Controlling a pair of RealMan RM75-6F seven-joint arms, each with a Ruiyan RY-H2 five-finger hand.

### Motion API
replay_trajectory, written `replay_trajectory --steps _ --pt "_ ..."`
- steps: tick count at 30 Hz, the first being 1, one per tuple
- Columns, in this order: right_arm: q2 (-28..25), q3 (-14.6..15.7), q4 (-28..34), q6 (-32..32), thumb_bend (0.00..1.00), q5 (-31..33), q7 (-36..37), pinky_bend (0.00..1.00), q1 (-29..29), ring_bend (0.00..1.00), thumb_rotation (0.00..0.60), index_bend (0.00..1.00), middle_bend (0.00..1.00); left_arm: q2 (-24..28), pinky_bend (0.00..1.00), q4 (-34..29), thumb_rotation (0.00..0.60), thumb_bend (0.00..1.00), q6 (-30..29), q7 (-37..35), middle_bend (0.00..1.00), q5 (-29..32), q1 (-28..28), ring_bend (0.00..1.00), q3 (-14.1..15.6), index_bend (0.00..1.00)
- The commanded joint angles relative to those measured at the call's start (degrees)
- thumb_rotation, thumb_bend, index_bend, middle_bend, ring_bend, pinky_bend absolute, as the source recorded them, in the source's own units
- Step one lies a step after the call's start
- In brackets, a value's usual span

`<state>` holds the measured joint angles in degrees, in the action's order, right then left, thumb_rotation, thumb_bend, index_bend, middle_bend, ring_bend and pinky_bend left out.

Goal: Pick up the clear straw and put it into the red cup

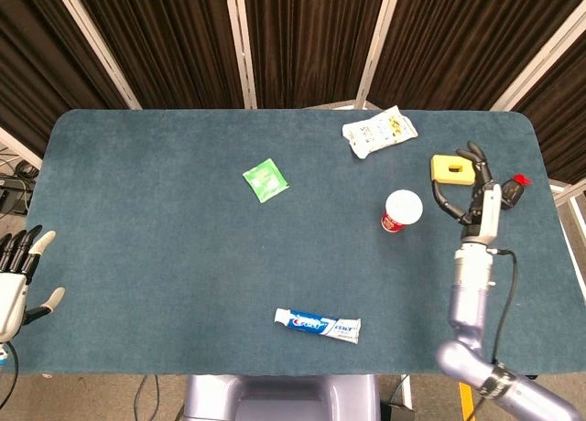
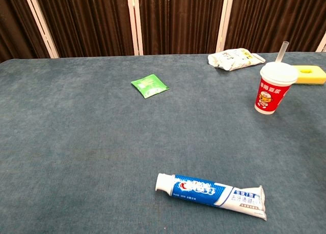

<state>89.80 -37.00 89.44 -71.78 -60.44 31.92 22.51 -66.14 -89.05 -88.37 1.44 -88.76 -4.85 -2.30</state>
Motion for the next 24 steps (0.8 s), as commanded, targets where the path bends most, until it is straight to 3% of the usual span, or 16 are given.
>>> replay_trajectory --steps 1,7,13,18,24 --pt "-9.09 3.35 2.90 3.22 0.25 -2.34 -11.65 0.00 -1.29 0.00 0.600 0.26 0.04 0.01 0.00 0.01 0.600 0.28 0.07 0.10 0.00 -0.07 -0.04 0.00 0.04 0.10" --pt "-21.29 10.69 3.81 4.42 0.27 -8.43 -29.19 0.00 -3.81 0.00 0.600 0.19 0.00 0.08 0.00 -0.09 0.600 0.28 0.14 0.32 0.00 -0.16 -0.04 0.00 0.14 0.10" --pt "-29.04 17.26 5.83 2.56 0.27 -11.07 -34.22 0.00 -9.48 0.00 0.600 0.17 0.00 0.04 0.00 -0.11 0.600 0.28 0.06 0.79 0.00 -0.14 -0.01 0.00 0.14 0.10" --pt "-30.34 23.80 5.11 -1.90 0.27 -15.54 -36.70 0.00 -14.47 0.00 0.600 0.16 0.00 -0.13 0.00 0.02 0.600 0.28 0.14 1.39 0.00 -0.08 -0.02 0.00 0.15 0.10" --pt "-28.91 27.01 4.52 -3.92 0.27 -16.31 -38.00 0.00 -16.39 0.00 0.600 0.15 0.00 -0.26 0.00 0.04 0.600 0.28 0.16 1.78 0.00 -0.32 -0.18 0.00 0.13 0.10"
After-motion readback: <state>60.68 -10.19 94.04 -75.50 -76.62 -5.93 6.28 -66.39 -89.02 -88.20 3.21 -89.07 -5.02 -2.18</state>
